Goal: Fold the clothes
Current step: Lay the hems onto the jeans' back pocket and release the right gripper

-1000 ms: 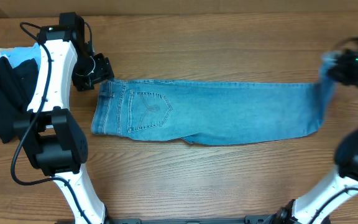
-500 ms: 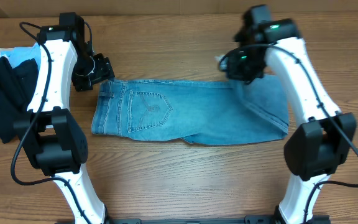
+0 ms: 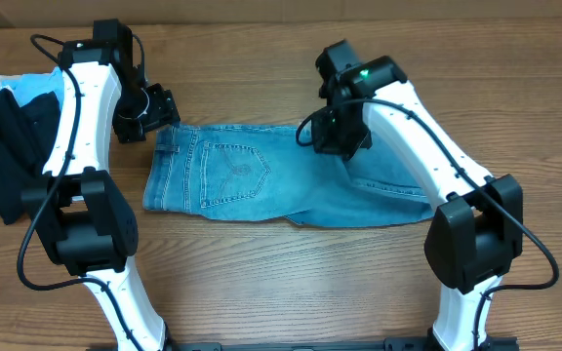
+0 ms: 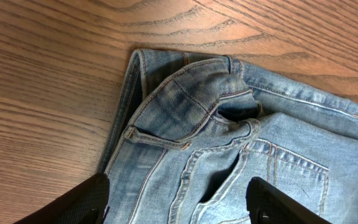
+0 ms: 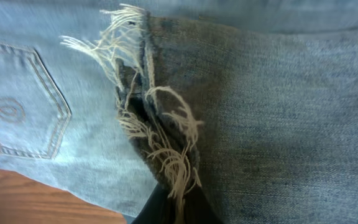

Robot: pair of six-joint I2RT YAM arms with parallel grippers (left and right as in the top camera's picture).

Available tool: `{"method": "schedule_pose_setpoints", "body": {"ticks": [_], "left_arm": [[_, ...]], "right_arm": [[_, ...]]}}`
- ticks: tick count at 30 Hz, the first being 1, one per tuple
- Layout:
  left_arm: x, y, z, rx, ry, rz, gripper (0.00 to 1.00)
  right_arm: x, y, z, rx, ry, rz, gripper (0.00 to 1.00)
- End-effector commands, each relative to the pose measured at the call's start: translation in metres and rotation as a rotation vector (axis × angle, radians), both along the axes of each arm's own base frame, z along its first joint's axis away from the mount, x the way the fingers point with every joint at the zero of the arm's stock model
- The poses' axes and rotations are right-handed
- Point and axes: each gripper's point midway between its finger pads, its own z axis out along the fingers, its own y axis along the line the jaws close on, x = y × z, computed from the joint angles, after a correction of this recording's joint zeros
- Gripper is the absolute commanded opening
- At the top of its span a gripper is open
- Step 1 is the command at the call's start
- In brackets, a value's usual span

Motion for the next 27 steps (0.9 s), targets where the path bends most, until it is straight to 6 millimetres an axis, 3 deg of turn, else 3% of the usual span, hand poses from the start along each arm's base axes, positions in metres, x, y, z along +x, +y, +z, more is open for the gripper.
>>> {"method": "schedule_pose_setpoints", "body": {"ticks": [1, 12, 20, 27], "left_arm": [[0.005, 0.005, 0.011, 0.016, -0.031, 0.005, 0.74], [0.005, 0.005, 0.011, 0.016, -0.031, 0.005, 0.74], [0.005, 0.005, 0.011, 0.017, -0.031, 0.005, 0.74], [0.005, 0.005, 0.011, 0.017, -0.031, 0.004, 0.74]], "right_arm": [[-0.01, 0.009, 0.002, 0.009, -0.001, 0.008, 0.04], [-0.013, 0.03, -0.01, 0.028, -0.023, 0.01, 0.04], [-0.011, 0.041, -0.009, 0.055, -0.042, 0.028, 0.04], [-0.015, 0.066, -0.005, 0.122, -0.056, 0.075, 0.04]]}}
